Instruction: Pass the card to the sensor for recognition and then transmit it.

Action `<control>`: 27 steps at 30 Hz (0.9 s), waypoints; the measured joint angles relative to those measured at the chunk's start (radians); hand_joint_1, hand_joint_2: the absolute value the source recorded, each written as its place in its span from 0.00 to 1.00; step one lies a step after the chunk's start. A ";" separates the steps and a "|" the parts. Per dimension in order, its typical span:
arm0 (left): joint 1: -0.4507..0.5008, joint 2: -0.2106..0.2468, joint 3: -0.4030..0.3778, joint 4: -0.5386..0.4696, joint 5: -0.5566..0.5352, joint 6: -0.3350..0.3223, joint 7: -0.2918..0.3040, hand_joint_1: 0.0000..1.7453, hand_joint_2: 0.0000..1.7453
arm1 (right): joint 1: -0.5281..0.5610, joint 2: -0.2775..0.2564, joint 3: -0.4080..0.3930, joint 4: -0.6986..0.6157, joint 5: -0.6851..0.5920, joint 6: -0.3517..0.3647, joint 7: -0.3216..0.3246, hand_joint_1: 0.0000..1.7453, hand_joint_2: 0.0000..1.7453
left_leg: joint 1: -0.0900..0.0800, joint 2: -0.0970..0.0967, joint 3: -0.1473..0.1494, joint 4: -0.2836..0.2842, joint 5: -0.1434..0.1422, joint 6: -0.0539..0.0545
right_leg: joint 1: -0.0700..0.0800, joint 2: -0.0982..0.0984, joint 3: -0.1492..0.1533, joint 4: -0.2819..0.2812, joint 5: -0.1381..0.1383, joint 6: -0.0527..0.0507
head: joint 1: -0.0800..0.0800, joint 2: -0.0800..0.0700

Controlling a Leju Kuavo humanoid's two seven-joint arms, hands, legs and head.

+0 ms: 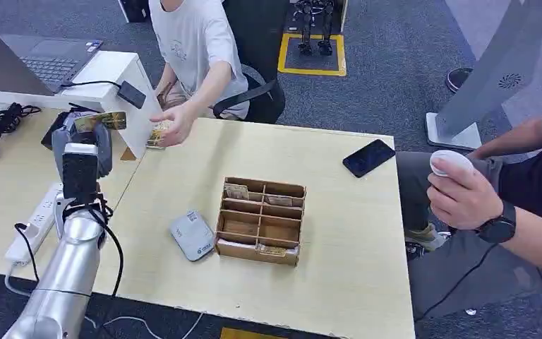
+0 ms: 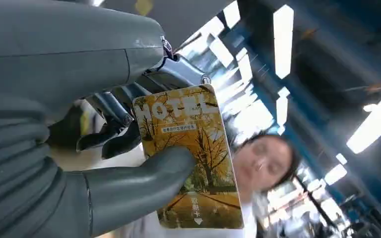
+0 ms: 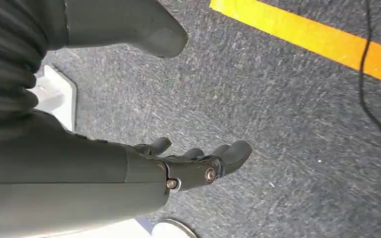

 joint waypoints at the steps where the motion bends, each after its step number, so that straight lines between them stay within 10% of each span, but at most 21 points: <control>1: -0.014 0.012 -0.004 0.004 -0.100 0.031 0.000 1.00 1.00 | -0.003 -0.001 0.008 0.000 0.000 0.003 -0.004 0.00 1.00 | 0.000 0.000 0.000 0.000 0.000 0.000 | 0.000 0.000 0.000 0.000 0.000 0.000 | 0.000 0.000; 5: -0.048 0.049 -0.016 0.021 -0.271 0.054 0.008 1.00 1.00 | -0.011 -0.002 0.031 0.000 0.000 0.014 -0.005 0.00 1.00 | 0.000 0.001 0.000 0.000 0.000 0.000 | 0.000 0.001 0.000 0.000 0.000 -0.001 | 0.000 0.000; 23: -0.055 0.071 -0.035 0.063 -0.342 0.055 0.010 1.00 1.00 | -0.007 -0.010 0.042 0.007 -0.001 0.034 0.025 0.00 1.00 | 0.000 0.001 -0.001 0.000 0.000 -0.001 | 0.000 0.003 -0.002 0.000 0.001 0.000 | 0.000 0.000; 24: -0.055 0.071 -0.037 0.063 -0.342 0.055 0.010 0.00 1.00 | -0.007 -0.010 0.042 0.008 -0.001 0.034 0.025 0.00 1.00 | 0.000 0.001 -0.001 0.000 0.000 -0.001 | 0.000 0.003 -0.002 0.000 0.001 0.000 | 0.000 0.000; 27: -0.055 0.071 -0.040 0.063 -0.331 0.036 0.013 0.00 1.00 | -0.007 -0.010 0.042 0.008 -0.002 0.032 0.022 0.00 1.00 | 0.000 0.001 -0.001 0.000 0.000 -0.001 | 0.000 0.003 -0.002 0.000 0.001 0.000 | 0.000 0.000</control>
